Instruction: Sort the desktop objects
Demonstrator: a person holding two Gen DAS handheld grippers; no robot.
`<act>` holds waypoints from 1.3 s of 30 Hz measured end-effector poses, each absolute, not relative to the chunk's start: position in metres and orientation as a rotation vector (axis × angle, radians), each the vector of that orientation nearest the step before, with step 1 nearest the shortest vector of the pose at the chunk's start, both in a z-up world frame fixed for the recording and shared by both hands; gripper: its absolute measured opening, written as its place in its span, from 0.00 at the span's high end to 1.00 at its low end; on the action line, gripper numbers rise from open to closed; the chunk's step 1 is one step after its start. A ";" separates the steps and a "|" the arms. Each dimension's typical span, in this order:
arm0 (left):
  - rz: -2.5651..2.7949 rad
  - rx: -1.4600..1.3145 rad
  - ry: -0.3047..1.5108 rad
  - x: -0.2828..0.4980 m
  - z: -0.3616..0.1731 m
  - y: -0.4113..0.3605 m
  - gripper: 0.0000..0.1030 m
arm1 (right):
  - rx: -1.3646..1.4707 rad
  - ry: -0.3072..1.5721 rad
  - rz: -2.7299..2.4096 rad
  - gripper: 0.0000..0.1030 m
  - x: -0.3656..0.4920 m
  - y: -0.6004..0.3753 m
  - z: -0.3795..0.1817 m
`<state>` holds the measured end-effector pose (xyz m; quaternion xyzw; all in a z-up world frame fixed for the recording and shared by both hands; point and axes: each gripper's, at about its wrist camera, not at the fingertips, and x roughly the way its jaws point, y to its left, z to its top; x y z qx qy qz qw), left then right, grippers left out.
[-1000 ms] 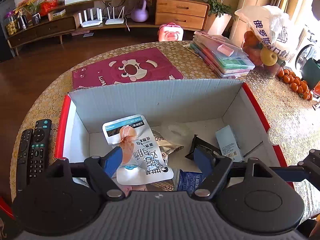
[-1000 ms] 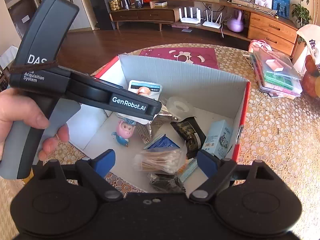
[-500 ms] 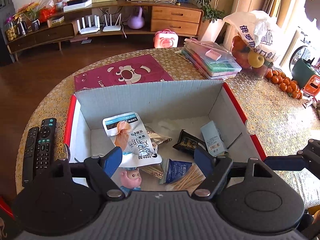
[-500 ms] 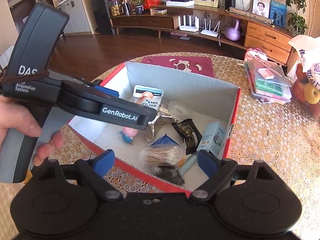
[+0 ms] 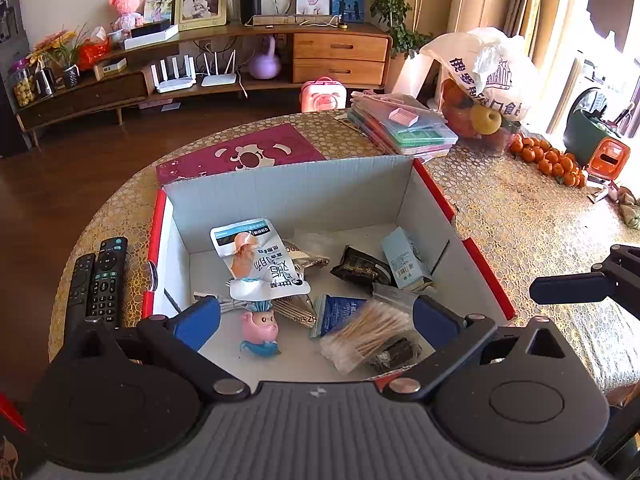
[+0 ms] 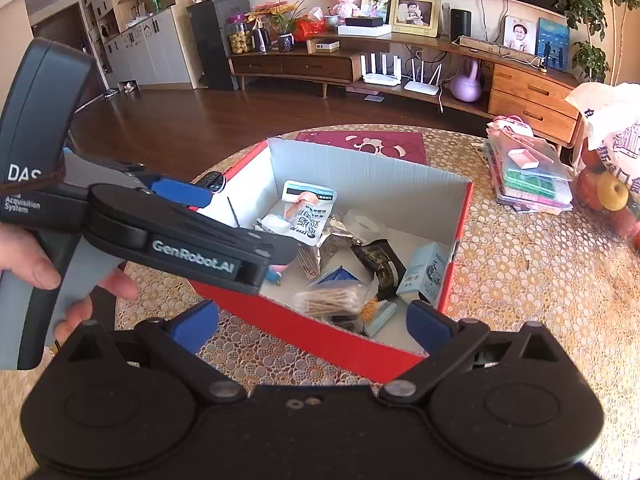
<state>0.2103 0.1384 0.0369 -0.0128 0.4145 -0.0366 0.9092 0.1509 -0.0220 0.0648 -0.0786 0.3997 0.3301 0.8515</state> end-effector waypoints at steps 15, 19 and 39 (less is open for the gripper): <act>-0.042 -0.082 0.779 0.164 0.040 0.128 0.00 | -0.159 0.803 0.654 0.02 0.119 -0.053 0.070; -0.040 -0.109 0.794 0.156 0.039 0.129 0.00 | -0.161 0.793 0.653 0.02 0.111 -0.059 0.072; -0.017 -0.074 0.774 0.120 0.031 0.120 0.00 | -0.150 0.795 0.640 0.02 0.105 -0.068 0.072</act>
